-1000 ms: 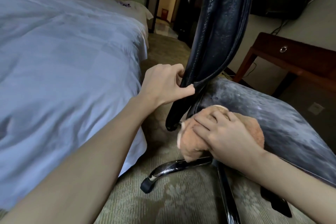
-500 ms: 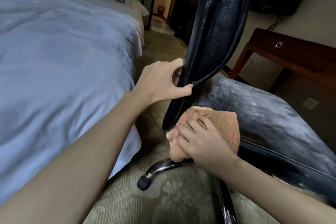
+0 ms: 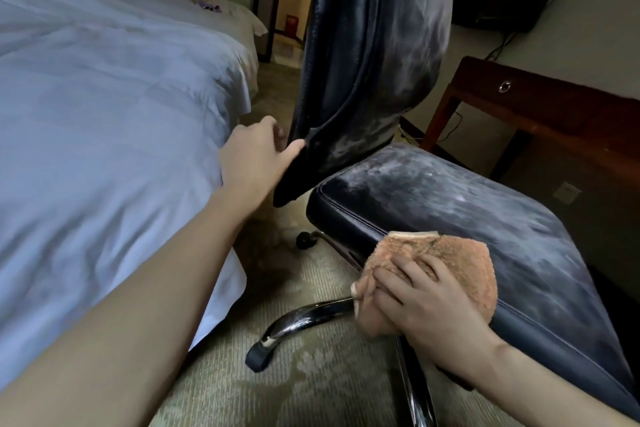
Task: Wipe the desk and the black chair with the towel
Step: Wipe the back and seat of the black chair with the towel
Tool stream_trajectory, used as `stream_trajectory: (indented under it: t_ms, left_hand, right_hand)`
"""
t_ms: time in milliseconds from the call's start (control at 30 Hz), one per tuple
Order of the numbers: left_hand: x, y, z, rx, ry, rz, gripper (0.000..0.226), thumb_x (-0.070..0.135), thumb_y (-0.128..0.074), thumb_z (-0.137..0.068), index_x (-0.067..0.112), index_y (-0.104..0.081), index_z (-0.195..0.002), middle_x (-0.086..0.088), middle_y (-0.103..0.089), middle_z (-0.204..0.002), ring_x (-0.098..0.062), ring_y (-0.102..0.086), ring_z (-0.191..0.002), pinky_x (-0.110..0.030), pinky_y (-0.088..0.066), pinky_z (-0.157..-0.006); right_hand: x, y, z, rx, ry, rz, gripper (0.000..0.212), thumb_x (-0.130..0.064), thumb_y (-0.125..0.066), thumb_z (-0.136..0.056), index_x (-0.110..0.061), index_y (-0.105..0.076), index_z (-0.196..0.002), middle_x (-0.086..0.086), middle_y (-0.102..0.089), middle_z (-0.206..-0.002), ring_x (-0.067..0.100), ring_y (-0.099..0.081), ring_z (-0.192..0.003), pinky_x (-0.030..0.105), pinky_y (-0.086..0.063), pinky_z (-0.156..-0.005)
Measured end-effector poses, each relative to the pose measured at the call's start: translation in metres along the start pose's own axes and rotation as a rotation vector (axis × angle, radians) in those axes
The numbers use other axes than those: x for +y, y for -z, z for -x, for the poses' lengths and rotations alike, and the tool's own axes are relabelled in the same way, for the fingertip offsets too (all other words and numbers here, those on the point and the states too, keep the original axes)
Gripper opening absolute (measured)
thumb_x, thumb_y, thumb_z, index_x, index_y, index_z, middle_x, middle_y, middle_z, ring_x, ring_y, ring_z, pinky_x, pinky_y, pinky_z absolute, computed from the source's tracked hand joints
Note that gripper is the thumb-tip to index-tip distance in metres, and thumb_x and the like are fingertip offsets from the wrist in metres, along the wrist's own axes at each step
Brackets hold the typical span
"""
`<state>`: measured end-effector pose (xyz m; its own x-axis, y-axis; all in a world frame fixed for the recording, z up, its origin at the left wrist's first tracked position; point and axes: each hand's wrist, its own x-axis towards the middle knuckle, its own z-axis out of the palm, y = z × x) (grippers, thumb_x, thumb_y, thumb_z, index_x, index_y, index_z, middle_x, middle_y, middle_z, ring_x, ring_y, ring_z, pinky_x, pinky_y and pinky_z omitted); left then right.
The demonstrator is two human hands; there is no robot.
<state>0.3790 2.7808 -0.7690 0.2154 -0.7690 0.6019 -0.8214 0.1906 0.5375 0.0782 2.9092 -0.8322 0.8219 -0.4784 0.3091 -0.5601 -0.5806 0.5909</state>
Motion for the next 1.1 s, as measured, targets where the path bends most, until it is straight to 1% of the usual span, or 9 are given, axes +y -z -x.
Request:
stream_trajectory:
  t_ms: [167, 300, 433, 533, 667, 800, 900, 967, 1100]
  left_hand:
    - [0.011, -0.021, 0.022, -0.173, 0.102, 0.02, 0.06, 0.069, -0.035, -0.102, 0.012, -0.054, -0.106, -0.011, -0.066, -0.101, -0.034, -0.063, -0.096, -0.044, -0.05, -0.077]
    - [0.024, -0.046, 0.038, -0.693, 0.339, 0.132, 0.095, 0.084, -0.022, -0.095, 0.006, -0.065, -0.128, -0.018, -0.069, -0.126, -0.037, -0.067, -0.114, -0.041, -0.051, -0.101]
    - [0.041, -0.073, 0.047, -1.123, 0.617, 0.624, 0.11, 0.103, -0.019, -0.073, 0.007, -0.068, -0.09, -0.007, -0.067, -0.073, -0.021, -0.064, -0.06, -0.033, -0.059, -0.066]
    - [0.051, -0.086, 0.048, -1.009, 0.685, 0.737, 0.083, 0.09, -0.037, -0.087, 0.01, -0.062, -0.088, -0.002, -0.06, -0.056, -0.013, -0.055, -0.042, -0.021, -0.044, -0.045]
    - [0.048, -0.095, 0.051, -0.831, 0.714, 0.755, 0.075, 0.069, -0.058, -0.094, -0.001, -0.062, -0.12, -0.011, -0.075, -0.067, -0.017, -0.075, -0.059, -0.023, -0.049, -0.053]
    - [0.048, -0.099, 0.051, -0.699, 0.781, 0.841, 0.074, 0.067, -0.063, -0.092, -0.001, -0.058, -0.122, -0.012, -0.075, -0.066, -0.019, -0.074, -0.056, -0.031, -0.051, -0.066]
    - [0.039, -0.1, 0.049, -0.741, 0.821, 0.906, 0.072, 0.069, -0.056, -0.095, 0.004, -0.058, -0.126, -0.009, -0.079, -0.078, -0.018, -0.078, -0.07, -0.034, -0.057, -0.082]
    - [0.031, -0.097, 0.047, -0.792, 0.859, 0.959, 0.065, 0.068, -0.049, -0.099, 0.01, -0.056, -0.127, -0.006, -0.081, -0.09, -0.017, -0.078, -0.084, -0.037, -0.057, -0.091]
    - [0.033, -0.094, 0.045, -0.94, 0.828, 0.931, 0.066, 0.075, -0.042, -0.097, 0.016, -0.068, -0.111, -0.001, -0.079, -0.083, -0.014, -0.074, -0.082, -0.032, -0.054, -0.078]
  right_hand:
    - [-0.015, 0.001, -0.041, -0.067, -0.074, 0.015, 0.022, -0.029, -0.066, -0.084, -0.015, -0.071, -0.1, 0.006, -0.069, -0.108, 0.033, -0.061, -0.107, 0.053, -0.038, -0.101]
    - [-0.02, -0.006, -0.075, -0.149, -0.139, 0.031, 0.024, -0.03, -0.072, -0.082, -0.01, -0.075, -0.095, 0.008, -0.069, -0.098, 0.032, -0.058, -0.097, 0.054, -0.043, -0.096]
    - [-0.024, 0.0, -0.082, -0.257, -0.177, 0.075, 0.021, -0.032, -0.068, -0.084, -0.015, -0.078, -0.091, 0.006, -0.069, -0.091, 0.03, -0.058, -0.093, 0.049, -0.049, -0.09]
    - [-0.024, 0.004, -0.078, -0.284, -0.179, 0.082, 0.019, -0.032, -0.069, -0.085, -0.016, -0.078, -0.088, 0.004, -0.067, -0.086, 0.03, -0.057, -0.088, 0.047, -0.048, -0.085]
    - [-0.027, 0.02, -0.069, -0.407, -0.167, 0.074, 0.027, -0.036, -0.064, -0.089, -0.014, -0.075, -0.099, 0.006, -0.064, -0.093, 0.032, -0.053, -0.093, 0.048, -0.041, -0.087]
    - [-0.043, 0.035, -0.05, -0.567, -0.13, 0.129, 0.034, -0.031, -0.049, -0.103, -0.005, -0.065, -0.119, 0.012, -0.059, -0.11, 0.037, -0.046, -0.108, 0.055, -0.031, -0.103]
    - [-0.051, 0.044, -0.04, -0.629, -0.175, 0.119, 0.026, -0.03, -0.068, -0.091, -0.009, -0.075, -0.104, 0.01, -0.064, -0.095, 0.037, -0.054, -0.095, 0.058, -0.03, -0.097]
    - [-0.048, 0.046, -0.039, -0.622, -0.194, 0.035, 0.031, -0.027, -0.054, -0.095, -0.007, -0.072, -0.111, 0.011, -0.064, -0.103, 0.039, -0.054, -0.104, 0.059, -0.03, -0.101]
    - [-0.035, 0.053, -0.062, -0.388, -0.175, -0.014, 0.032, -0.035, -0.055, -0.075, -0.014, -0.074, -0.09, 0.007, -0.067, -0.09, 0.033, -0.062, -0.091, 0.052, -0.046, -0.088]
